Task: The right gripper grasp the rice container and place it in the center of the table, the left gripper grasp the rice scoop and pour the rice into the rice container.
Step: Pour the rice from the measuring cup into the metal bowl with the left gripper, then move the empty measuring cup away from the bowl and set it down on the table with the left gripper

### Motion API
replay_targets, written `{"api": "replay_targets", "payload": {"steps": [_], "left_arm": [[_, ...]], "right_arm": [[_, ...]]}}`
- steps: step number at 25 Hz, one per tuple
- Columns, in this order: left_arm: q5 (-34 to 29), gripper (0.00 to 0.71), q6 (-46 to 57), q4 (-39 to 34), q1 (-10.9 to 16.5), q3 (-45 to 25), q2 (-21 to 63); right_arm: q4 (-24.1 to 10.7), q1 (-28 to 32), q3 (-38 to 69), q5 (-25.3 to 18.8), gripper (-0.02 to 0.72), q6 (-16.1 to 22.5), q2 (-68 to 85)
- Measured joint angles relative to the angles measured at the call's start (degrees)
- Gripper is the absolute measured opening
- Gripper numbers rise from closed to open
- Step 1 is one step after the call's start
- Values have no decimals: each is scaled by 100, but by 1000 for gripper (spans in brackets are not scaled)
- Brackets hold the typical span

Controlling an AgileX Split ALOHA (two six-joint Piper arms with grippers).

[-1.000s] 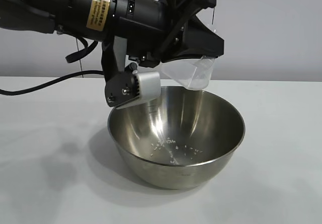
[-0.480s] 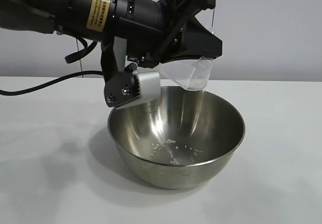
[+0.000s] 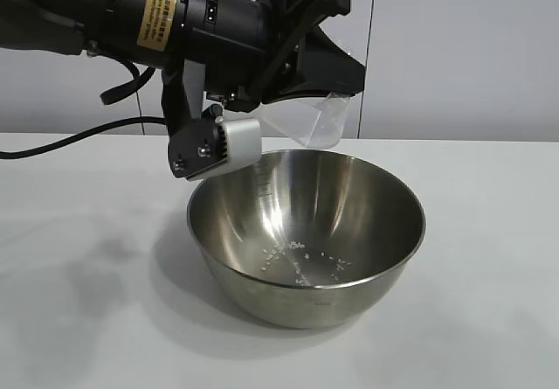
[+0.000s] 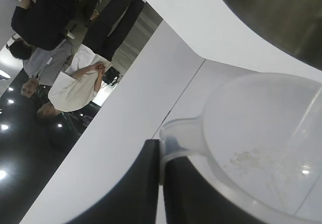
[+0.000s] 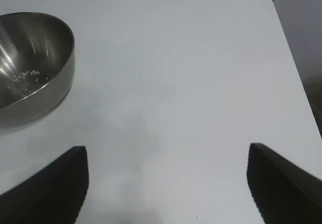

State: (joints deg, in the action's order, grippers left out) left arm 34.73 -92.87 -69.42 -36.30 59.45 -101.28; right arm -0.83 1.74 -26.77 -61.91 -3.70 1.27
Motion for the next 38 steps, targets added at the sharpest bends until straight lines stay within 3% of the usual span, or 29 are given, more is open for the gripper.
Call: {"api": "replay_targets", "payload": {"steps": [19,31,34,38], "left_arm": [[205,9,1387,306,0,0,0],[512,9,2989,1622,0,0,0],[711,9,3584,2306,0,0,0],[1035,9,4524,3784,0,0,0]], "right_arm": [[0,0,0,-5,588,0,0],[0,0,0,-5,588,0,0],[0,0,0,-3,588,0,0],[0,0,0,-3,588,0,0]]}}
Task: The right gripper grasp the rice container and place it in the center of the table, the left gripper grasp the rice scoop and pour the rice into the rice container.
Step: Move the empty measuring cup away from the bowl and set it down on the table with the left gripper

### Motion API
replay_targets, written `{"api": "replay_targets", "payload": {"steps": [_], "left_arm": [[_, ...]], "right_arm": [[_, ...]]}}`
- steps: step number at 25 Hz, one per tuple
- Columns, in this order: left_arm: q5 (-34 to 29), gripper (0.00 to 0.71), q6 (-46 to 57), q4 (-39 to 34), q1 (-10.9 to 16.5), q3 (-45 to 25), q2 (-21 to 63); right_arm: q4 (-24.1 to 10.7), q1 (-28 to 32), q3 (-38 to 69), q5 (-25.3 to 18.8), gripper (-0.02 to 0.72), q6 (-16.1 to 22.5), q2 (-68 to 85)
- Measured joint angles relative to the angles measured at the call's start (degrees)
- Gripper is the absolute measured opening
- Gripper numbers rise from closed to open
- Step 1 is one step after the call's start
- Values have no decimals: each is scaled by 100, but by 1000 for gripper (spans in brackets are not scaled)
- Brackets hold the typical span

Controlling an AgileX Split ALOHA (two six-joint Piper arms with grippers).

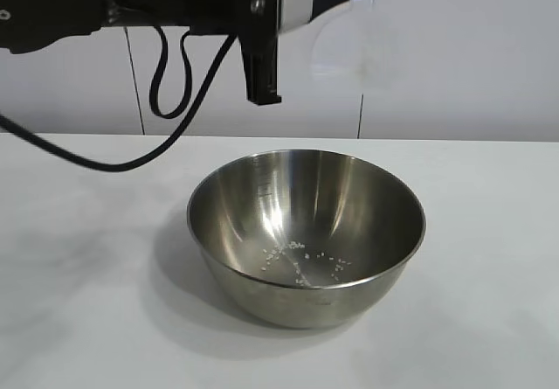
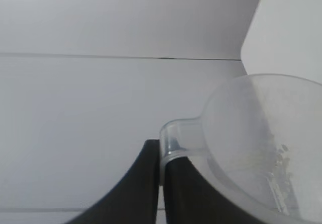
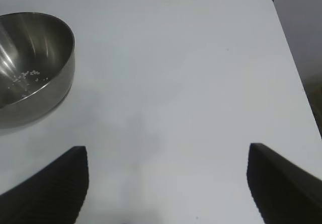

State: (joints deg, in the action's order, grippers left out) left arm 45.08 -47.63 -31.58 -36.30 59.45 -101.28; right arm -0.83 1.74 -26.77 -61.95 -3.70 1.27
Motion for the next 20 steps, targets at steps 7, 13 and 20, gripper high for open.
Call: {"api": "replay_targets", "payload": {"steps": [7,13,20], "left_arm": [[1117,9,1618,3093,86,-337,29],[1654,9,3224,4047,865,-1486,448],[1942,9,3826,3428,1744,-3043,692]], "right_arm": [[0,0,0,0,588,0,0],[0,0,0,0,588,0,0],[0,0,0,0,588,0,0]]}}
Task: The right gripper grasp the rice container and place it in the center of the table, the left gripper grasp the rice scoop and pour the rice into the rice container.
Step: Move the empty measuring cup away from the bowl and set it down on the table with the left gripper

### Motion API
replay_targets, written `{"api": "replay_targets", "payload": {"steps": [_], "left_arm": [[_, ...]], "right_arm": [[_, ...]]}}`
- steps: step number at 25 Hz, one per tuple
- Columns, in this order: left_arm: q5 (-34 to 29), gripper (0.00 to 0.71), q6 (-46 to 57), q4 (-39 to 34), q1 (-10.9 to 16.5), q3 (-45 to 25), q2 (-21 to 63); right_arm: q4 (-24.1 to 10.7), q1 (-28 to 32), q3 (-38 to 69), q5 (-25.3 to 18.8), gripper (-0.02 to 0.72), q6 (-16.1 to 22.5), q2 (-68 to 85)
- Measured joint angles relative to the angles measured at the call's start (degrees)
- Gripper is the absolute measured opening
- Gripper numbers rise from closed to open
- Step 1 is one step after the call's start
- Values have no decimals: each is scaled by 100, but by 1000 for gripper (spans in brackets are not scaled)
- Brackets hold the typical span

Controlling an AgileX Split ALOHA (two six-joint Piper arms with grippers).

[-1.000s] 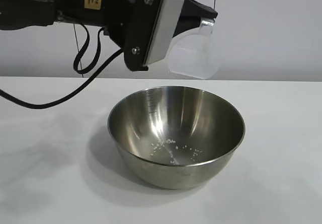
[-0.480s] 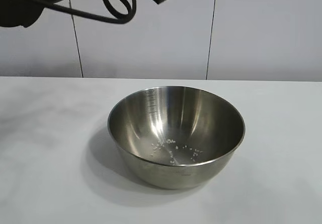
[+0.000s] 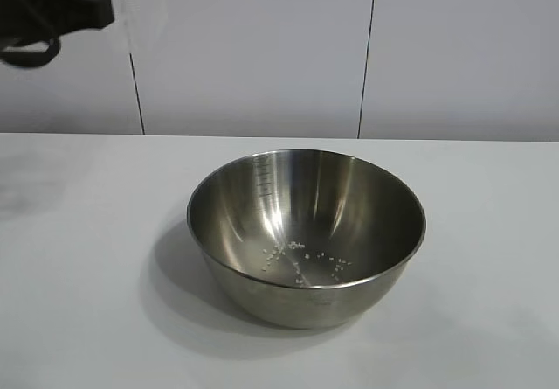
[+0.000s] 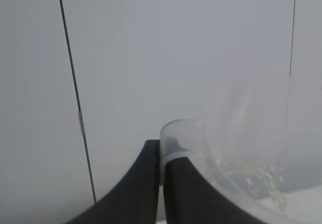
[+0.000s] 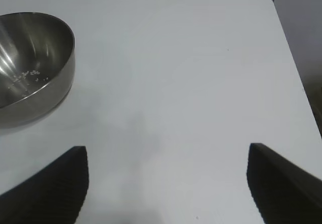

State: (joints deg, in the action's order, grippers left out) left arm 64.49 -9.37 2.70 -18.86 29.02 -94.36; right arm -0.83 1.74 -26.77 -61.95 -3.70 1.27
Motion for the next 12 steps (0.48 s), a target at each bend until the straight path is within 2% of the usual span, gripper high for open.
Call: {"api": "replay_targets", "payload": {"steps": [6,12], "left_arm": [[23,9,-179,-89,43,-984,-29],[41,9,-179,-83,71,-1052,-895]], "right_arm": [[0,0,0,0,588,0,0],[0,0,0,0,588,0,0]]}}
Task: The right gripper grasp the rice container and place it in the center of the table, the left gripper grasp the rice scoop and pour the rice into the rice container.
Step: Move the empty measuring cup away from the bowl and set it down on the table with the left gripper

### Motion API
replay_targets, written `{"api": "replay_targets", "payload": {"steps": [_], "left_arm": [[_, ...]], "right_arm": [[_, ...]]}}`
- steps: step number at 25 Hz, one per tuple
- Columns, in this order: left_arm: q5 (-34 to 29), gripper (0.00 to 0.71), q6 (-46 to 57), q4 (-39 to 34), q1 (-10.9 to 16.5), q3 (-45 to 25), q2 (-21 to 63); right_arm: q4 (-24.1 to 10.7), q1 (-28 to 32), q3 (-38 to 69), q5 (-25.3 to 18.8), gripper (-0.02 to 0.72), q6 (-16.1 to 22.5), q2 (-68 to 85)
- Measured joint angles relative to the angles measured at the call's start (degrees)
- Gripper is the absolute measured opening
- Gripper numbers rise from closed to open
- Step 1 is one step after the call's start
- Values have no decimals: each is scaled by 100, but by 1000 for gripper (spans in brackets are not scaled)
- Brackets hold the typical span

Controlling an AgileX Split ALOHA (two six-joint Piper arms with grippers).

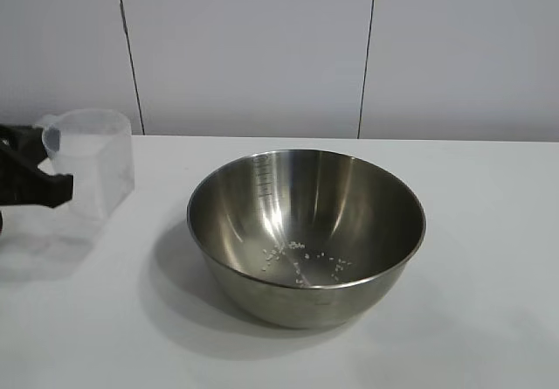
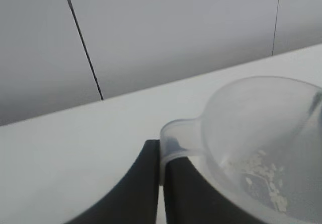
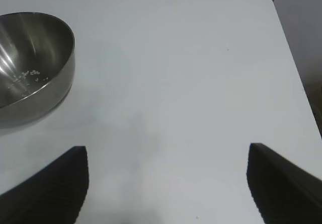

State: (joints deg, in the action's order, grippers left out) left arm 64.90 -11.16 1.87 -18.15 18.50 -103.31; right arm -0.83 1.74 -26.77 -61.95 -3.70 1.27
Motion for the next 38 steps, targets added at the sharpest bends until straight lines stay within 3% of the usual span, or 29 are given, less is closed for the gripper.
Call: {"api": "replay_targets", "payload": {"steps": [7,21,23,27,31,38], "left_arm": [[0,9,-4,40,0,408,-900],[68,27,235,56,6,566,-1346],[72,90,264,56,6,566,-1346],[85,311,272,56,6,566,-1346],[89,478,277,56,6,553,-1346],[107,538,277,56,6,47,-1346]], "right_arm": [[0,0,0,0,588,0,0],[0,0,0,0,588,0,0],[0,0,0,5,588,0,0],[0,0,0,5,588,0,0],[0,0,0,5,588,0,0],[0,0,0,0,588,0,0]]}}
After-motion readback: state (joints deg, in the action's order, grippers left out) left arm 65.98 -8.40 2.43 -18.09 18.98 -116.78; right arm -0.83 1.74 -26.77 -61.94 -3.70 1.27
